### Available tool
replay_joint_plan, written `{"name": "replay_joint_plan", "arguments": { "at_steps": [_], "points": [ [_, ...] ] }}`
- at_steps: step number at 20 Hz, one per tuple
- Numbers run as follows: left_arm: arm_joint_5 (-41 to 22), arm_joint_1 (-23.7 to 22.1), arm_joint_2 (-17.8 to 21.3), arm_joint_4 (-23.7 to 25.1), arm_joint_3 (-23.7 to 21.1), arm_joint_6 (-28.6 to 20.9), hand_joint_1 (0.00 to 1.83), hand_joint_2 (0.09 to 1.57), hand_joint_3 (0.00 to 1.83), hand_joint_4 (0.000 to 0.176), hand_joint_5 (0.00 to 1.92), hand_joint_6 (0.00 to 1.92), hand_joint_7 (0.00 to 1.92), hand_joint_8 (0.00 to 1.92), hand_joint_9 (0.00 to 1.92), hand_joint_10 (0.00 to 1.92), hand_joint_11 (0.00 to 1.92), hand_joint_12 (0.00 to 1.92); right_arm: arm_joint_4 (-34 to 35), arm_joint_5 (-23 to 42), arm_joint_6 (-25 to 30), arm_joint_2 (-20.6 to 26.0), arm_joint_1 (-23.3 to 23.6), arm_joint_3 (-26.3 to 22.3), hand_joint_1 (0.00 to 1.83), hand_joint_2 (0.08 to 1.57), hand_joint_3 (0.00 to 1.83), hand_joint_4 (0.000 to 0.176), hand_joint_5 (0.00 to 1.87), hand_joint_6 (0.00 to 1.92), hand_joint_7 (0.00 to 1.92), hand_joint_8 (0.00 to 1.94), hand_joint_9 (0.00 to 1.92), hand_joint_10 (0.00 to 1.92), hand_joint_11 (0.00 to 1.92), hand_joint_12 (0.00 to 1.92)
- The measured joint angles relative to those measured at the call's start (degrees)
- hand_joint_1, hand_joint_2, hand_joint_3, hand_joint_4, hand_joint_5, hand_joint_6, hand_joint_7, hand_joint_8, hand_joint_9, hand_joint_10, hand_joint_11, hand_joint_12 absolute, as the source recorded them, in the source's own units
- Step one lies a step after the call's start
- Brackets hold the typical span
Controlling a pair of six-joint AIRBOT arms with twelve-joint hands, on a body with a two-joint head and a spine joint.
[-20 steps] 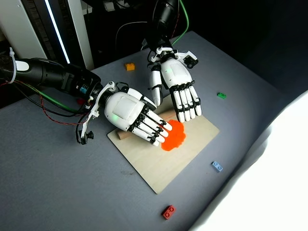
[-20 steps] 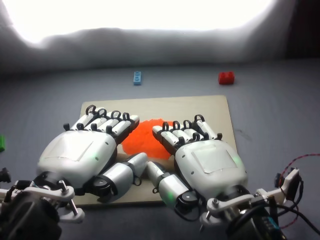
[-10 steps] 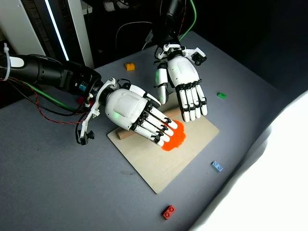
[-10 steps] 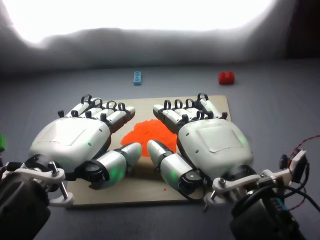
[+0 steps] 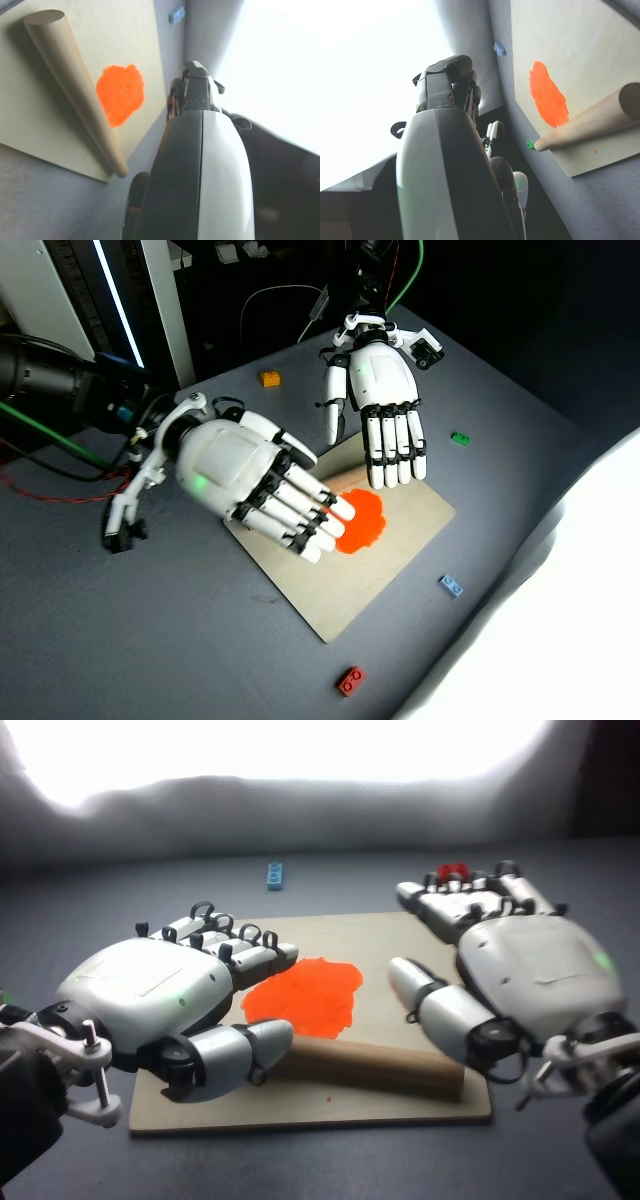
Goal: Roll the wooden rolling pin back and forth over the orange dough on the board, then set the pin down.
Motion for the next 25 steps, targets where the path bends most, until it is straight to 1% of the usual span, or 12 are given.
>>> {"name": "replay_joint_plan", "arguments": {
  "at_steps": [1,2,4,6,8,11,13,18,25],
  "points": [
    [1.2,-0.7,1.1,1.5,-0.9,0.1,0.00,1.53,0.00,0.000,0.20,0.00,0.23,0.00,0.17,0.00,0.00,0.18,-0.3,-0.6,0.4,2.2,0.0,-1.4,0.00,1.57,0.02,0.000,0.31,0.01,0.36,0.00,0.33,0.01,0.00,0.77],
    [2.1,-1.1,1.8,1.6,-1.4,0.6,0.00,1.53,0.00,0.000,0.20,0.00,0.23,0.00,0.17,0.00,0.00,0.18,-0.6,-0.9,0.8,3.6,0.0,-2.4,0.00,1.57,0.02,0.000,0.31,0.01,0.36,0.00,0.33,0.01,0.00,0.77],
    [5.5,-3.8,3.9,2.0,-2.6,3.0,0.00,1.53,0.00,0.000,0.20,0.00,0.23,0.00,0.17,0.00,0.00,0.17,-1.0,-1.2,2.6,8.0,0.1,-5.6,0.00,1.57,0.02,0.000,0.31,0.01,0.36,0.00,0.33,0.01,0.00,0.77],
    [7.6,-6.6,5.0,2.5,-3.1,4.0,0.00,1.53,0.00,0.000,0.20,0.00,0.23,0.00,0.17,0.00,0.00,0.17,-1.0,-1.2,4.0,11.0,0.1,-7.4,0.00,1.57,0.02,0.000,0.31,0.01,0.36,0.00,0.33,0.01,0.00,0.77],
    [10.2,-9.9,5.1,2.7,-3.1,5.0,0.00,1.53,0.00,0.000,0.20,0.00,0.23,0.00,0.17,0.00,0.00,0.17,-1.0,-1.1,5.1,13.6,0.1,-8.6,0.00,1.57,0.02,0.000,0.31,0.01,0.36,0.00,0.33,0.01,0.00,0.77],
    [14.3,-13.6,5.1,2.8,-3.1,5.9,0.00,1.53,0.00,0.000,0.20,0.00,0.23,0.00,0.17,0.00,0.00,0.17,-1.2,0.0,7.0,16.7,-0.8,-10.2,0.00,1.57,0.02,0.000,0.31,0.01,0.36,0.00,0.33,0.01,0.00,0.77],
    [15.9,-15.7,5.1,2.9,-3.1,5.9,0.00,1.53,0.00,0.000,0.20,0.00,0.23,0.00,0.17,0.00,0.00,0.17,-0.9,0.0,9.0,17.4,-0.8,-10.3,0.00,1.57,0.02,0.000,0.31,0.01,0.36,0.00,0.33,0.01,0.00,0.77],
    [18.6,-18.5,5.1,2.6,-3.1,6.0,0.00,1.53,0.00,0.000,0.20,0.00,0.23,0.00,0.18,0.00,0.00,0.17,-1.0,2.6,9.4,16.3,-0.8,-10.3,0.00,1.57,0.02,0.000,0.31,0.01,0.36,0.00,0.33,0.01,0.00,0.76],
    [18.6,-19.3,5.1,1.4,-4.0,6.1,0.00,1.53,0.00,0.000,0.20,0.00,0.23,0.00,0.18,0.00,0.00,0.17,-1.0,3.0,9.7,15.5,1.1,-9.5,0.00,1.57,0.02,0.000,0.31,0.01,0.36,0.00,0.33,0.01,0.00,0.76]
  ]
}}
